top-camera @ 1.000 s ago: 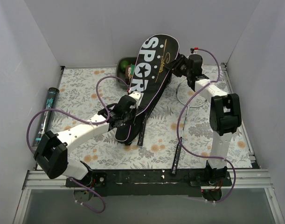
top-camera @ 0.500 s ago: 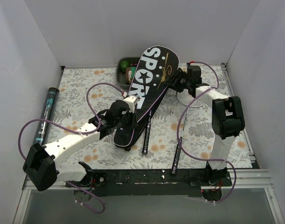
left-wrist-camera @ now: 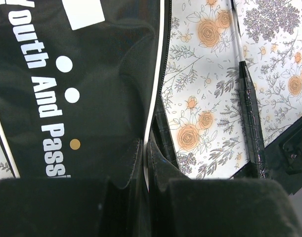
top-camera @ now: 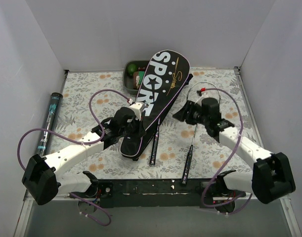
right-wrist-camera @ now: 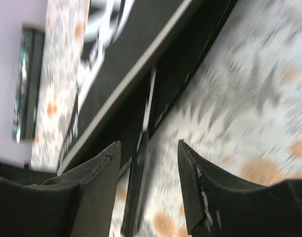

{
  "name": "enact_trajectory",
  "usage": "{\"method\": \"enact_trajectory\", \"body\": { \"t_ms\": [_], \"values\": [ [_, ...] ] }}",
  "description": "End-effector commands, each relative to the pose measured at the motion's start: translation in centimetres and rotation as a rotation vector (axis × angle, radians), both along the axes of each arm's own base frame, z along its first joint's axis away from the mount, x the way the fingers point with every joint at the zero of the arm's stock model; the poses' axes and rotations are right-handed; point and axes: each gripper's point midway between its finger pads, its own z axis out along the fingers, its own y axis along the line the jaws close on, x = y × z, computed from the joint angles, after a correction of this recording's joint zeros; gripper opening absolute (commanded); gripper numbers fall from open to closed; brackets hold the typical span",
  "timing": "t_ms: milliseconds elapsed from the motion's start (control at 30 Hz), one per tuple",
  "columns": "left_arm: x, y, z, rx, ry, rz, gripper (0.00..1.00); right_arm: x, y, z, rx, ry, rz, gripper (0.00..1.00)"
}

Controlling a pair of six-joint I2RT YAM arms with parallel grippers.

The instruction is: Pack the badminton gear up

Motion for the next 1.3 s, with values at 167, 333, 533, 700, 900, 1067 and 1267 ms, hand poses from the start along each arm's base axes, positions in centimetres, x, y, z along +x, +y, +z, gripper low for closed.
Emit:
{"method": "enact_trajectory", "body": {
  "t_ms": [167,333,533,700,900,1067,1267],
  "values": [
    [-0.1,-0.2,-0.4,-0.036,-0.005,-0.004,0.00,-11.7,5.2,-5.2,0.041,0.125,0.196,0.62],
    [-0.7,-0.1,-1.8,-0.041,0.029,-0.003,0.00,-13.7,7.1,-5.9,0.060,0.129,0.236,0.62],
    [-1.0,-0.2,-3.0,-0.037,0.050,-0.007,0.00,-15.1,8.6,-8.2,0.078,0.145,0.272,0.61],
    [-1.0,-0.3,-3.4,-0.034,0.055,-0.015,0.00,-15.7,10.1,-9.4,0.083,0.167,0.298,0.61],
    [-1.0,-0.3,-3.5,-0.029,0.053,-0.020,0.00,-16.1,11.4,-10.1,0.079,0.165,0.319,0.60],
    [-1.2,-0.1,-4.0,-0.020,0.059,-0.021,0.00,-16.3,11.5,-11.0,0.089,0.176,0.312,0.60],
    [-1.5,0.1,-4.4,-0.018,0.066,-0.025,0.00,-16.6,11.9,-11.9,0.133,0.186,0.316,0.56]
  ]
}}
